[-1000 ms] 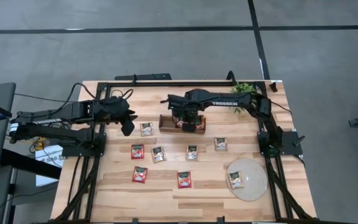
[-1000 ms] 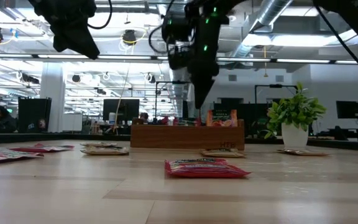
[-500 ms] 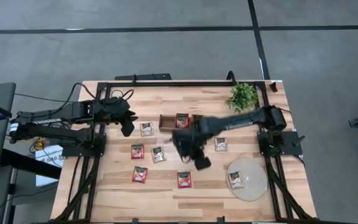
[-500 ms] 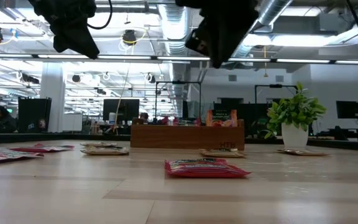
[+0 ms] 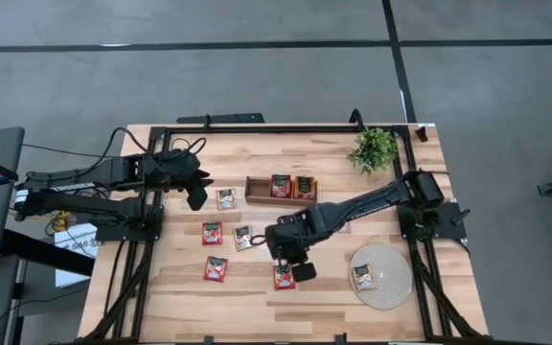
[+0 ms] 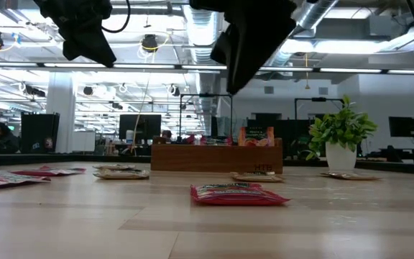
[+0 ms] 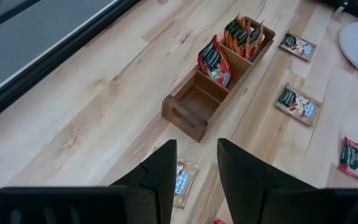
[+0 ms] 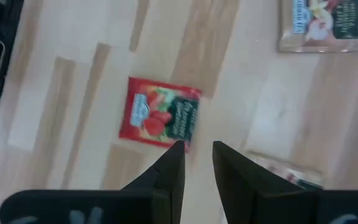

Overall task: Pick & Place Tea
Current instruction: Put the red tea bag into the middle section of the wooden organizer

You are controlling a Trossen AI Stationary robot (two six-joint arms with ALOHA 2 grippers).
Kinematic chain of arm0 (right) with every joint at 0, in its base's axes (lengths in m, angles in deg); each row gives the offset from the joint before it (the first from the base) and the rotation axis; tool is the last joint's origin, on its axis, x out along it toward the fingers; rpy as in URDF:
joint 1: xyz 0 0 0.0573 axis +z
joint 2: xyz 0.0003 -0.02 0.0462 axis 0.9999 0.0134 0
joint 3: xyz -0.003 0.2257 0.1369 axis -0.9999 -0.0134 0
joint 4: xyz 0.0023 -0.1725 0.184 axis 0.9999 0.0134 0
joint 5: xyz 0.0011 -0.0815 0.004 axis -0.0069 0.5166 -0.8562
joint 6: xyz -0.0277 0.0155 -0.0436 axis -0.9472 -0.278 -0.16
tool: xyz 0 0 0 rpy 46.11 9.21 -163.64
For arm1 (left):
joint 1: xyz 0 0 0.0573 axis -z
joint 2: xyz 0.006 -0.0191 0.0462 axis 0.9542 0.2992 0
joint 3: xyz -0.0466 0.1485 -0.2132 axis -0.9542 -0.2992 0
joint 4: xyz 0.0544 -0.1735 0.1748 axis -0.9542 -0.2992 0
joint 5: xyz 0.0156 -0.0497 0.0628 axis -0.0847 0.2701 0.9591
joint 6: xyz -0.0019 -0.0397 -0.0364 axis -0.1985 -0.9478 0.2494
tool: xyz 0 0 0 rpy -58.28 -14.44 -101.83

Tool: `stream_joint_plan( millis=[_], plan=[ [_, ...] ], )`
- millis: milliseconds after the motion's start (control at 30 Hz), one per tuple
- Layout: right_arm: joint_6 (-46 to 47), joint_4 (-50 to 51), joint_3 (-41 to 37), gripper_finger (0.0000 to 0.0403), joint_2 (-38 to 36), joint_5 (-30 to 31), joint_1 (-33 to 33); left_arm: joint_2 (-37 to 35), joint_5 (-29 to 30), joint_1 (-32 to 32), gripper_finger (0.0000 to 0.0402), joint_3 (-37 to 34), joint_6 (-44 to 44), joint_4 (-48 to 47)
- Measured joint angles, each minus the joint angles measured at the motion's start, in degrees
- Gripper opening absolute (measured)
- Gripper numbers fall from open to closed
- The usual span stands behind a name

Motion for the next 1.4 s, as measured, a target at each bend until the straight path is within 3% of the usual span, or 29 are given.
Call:
stream_joint_plan(
  millis=[467, 1400],
  plan=[
    [10.74, -7.84, -7.20, 0.0076, -0.01, -0.28, 0.76, 0.01, -0.91, 0.00, 0.0107, 0.00, -0.28, 0.03],
    [14.05, -10.20, -7.36, 0.0075, 5.90, -2.90, 0.81, 0.01, -2.63, 0.35, 0.0106, 0.00, 4.96, 2.69]
  ],
)
